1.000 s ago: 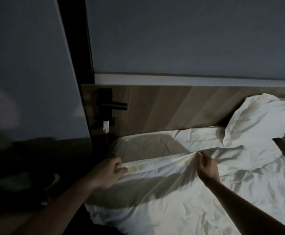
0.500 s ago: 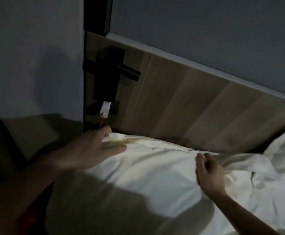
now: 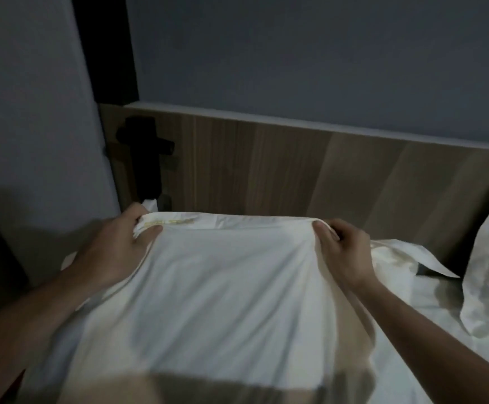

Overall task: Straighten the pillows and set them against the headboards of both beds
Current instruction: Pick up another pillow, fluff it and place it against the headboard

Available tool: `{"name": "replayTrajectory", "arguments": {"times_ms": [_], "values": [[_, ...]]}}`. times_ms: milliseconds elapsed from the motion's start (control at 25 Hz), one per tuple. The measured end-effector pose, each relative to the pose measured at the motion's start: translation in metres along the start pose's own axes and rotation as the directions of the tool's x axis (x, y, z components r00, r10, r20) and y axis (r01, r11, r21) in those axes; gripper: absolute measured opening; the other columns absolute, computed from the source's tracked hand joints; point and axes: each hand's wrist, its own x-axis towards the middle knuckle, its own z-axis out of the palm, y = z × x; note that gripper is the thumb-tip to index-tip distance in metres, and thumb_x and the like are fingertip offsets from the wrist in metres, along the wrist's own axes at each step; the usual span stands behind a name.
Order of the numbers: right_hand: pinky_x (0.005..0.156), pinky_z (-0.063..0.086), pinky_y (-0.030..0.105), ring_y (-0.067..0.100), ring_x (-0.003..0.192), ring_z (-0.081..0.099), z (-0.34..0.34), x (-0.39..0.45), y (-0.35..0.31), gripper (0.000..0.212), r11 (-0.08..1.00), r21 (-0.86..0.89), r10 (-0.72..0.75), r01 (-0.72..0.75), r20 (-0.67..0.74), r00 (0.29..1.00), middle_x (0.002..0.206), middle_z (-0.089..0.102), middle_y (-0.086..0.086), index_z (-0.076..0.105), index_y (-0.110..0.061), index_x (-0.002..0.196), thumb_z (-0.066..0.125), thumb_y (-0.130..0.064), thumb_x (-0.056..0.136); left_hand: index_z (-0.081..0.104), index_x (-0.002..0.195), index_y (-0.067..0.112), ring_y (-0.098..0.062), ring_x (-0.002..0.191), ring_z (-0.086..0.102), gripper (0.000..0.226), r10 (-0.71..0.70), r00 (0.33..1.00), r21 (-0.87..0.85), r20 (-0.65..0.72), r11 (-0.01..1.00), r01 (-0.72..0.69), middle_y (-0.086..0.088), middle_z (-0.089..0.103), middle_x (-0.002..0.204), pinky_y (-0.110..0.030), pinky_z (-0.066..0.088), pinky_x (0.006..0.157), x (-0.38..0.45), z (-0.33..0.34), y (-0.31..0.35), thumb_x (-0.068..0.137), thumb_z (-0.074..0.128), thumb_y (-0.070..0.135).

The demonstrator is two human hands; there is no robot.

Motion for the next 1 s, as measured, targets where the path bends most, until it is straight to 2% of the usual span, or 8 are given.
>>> {"name": "replayTrajectory", "arguments": {"times_ms": [80,200,360,560,680,800,880,1000], "values": [[0.06,0.042,0.021,-0.006,0.063,0.05,-0.009,0.021,-0.003,0.031,0.997,0.074,-0.026,0.03,-0.054,0.998,0.064,0.064,-0.009,0.07,-0.018,0.073,0.066,-0.034,0.099,0.05,0.093,0.023,-0.027,0.078,0.061,0.018,0.022,0.998,-0.018,-0.058,1.0,-0.023,0.001,0.064,0.08,-0.036,0.043,0.069,0.016,0.001,0.02,0.1,0.061,0.035],[0.065,0.047,0.024,-0.005,0.069,0.057,-0.028,0.051,-0.006,0.025,0.992,0.095,-0.065,0.079,-0.138,0.988,0.073,0.074,-0.005,0.077,-0.017,0.082,0.067,-0.033,0.098,0.049,0.094,0.024,-0.027,0.077,0.064,0.019,0.066,0.991,-0.023,-0.113,0.997,-0.069,0.002,0.068,0.082,-0.04,0.05,0.069,0.043,0.005,0.04,0.1,0.059,0.04],[0.06,0.043,0.011,-0.011,0.065,0.058,-0.056,0.089,-0.006,0.023,0.993,0.048,-0.098,0.108,-0.174,0.98,0.07,0.071,-0.024,0.077,-0.02,0.08,0.067,-0.03,0.098,0.048,0.093,0.029,-0.03,0.083,0.069,0.022,0.142,0.987,0.034,-0.078,0.99,-0.14,0.0,0.071,0.087,-0.046,0.057,0.076,0.09,0.011,0.064,0.096,0.061,0.047],[0.064,0.051,0.035,0.007,0.065,0.062,-0.057,0.13,0.035,0.035,0.99,-0.114,-0.089,0.08,-0.073,0.993,0.068,0.072,0.002,0.072,-0.013,0.075,0.066,-0.04,0.097,0.053,0.095,0.026,-0.03,0.089,0.068,0.018,0.127,0.989,0.185,0.082,0.973,-0.14,-0.006,0.071,0.096,-0.04,0.055,0.076,0.139,0.039,0.084,0.096,0.064,0.04],[0.06,0.047,0.036,0.019,0.062,0.064,-0.038,0.141,0.056,0.046,0.976,-0.209,-0.052,0.059,0.038,0.998,0.059,0.064,0.003,0.061,-0.012,0.064,0.065,-0.044,0.097,0.057,0.106,0.026,-0.032,0.103,0.068,0.014,0.054,0.986,0.369,0.158,0.923,-0.11,-0.008,0.072,0.113,-0.039,0.054,0.083,0.153,0.058,0.08,0.097,0.062,0.035],[0.06,0.044,0.033,0.008,0.06,0.059,-0.035,0.158,0.051,0.044,0.977,-0.204,-0.062,0.069,0.042,0.997,0.056,0.061,-0.004,0.06,-0.019,0.06,0.066,-0.041,0.097,0.061,0.104,0.027,-0.033,0.102,0.068,0.009,0.072,0.991,0.359,0.11,0.927,-0.107,-0.009,0.073,0.113,-0.038,0.053,0.081,0.169,0.057,0.083,0.099,0.057,0.034],[0.062,0.044,0.03,0.001,0.06,0.06,-0.041,0.172,0.047,0.042,0.969,-0.232,-0.078,0.09,0.059,0.995,0.054,0.062,-0.01,0.06,-0.028,0.056,0.068,-0.039,0.096,0.064,0.1,0.027,-0.036,0.101,0.068,0.011,0.078,0.997,0.336,-0.004,0.939,-0.072,-0.011,0.074,0.109,-0.037,0.052,0.08,0.183,0.05,0.092,0.1,0.056,0.034],[0.066,0.048,0.034,0.014,0.072,0.068,-0.046,0.188,0.048,0.032,0.952,-0.295,-0.059,0.082,0.085,0.995,0.062,0.066,-0.011,0.065,-0.029,0.063,0.071,-0.042,0.092,0.067,0.104,0.024,-0.036,0.102,0.068,0.013,0.086,0.993,0.421,-0.079,0.906,-0.045,-0.011,0.074,0.11,-0.036,0.05,0.08,0.199,0.043,0.103,0.1,0.057,0.03]]}}
